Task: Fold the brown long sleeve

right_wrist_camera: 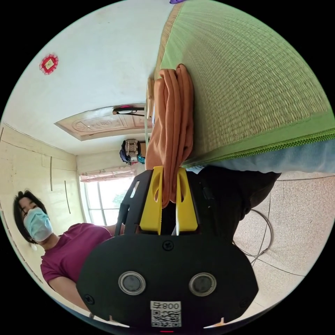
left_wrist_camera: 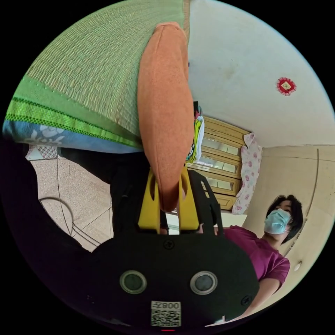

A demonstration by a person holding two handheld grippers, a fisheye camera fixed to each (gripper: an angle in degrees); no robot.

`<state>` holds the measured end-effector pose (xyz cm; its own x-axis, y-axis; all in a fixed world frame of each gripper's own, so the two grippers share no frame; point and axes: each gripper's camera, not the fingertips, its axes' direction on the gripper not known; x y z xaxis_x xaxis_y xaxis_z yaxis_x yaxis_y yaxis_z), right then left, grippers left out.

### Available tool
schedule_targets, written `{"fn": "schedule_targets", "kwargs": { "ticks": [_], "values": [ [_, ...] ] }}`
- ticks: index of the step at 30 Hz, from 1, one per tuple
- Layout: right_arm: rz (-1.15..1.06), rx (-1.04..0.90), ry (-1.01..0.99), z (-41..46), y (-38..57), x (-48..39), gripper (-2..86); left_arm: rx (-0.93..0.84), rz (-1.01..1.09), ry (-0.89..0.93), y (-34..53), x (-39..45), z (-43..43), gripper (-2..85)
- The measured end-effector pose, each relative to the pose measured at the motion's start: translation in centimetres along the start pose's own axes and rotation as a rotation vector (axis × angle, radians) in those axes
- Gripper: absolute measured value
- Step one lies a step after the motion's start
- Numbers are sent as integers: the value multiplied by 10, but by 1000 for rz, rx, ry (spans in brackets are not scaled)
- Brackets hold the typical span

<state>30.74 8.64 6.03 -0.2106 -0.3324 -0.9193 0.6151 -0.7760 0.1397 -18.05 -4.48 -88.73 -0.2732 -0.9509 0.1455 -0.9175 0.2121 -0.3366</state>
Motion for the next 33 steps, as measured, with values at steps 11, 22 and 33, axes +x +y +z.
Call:
{"fn": "schedule_targets", "kwargs": {
  "ticks": [11,22,33],
  "values": [
    [-42,-11,-7,-53,29,-13,60,-35,47,1,-23,75,49,89],
    [-152,-31,17,-105,9,-48,52,-13,121,39,-103,181,104,84],
    [-329,-14,100,-196,-108,-140,24,46,325,39,-275,363,191,71]
  ]
}}
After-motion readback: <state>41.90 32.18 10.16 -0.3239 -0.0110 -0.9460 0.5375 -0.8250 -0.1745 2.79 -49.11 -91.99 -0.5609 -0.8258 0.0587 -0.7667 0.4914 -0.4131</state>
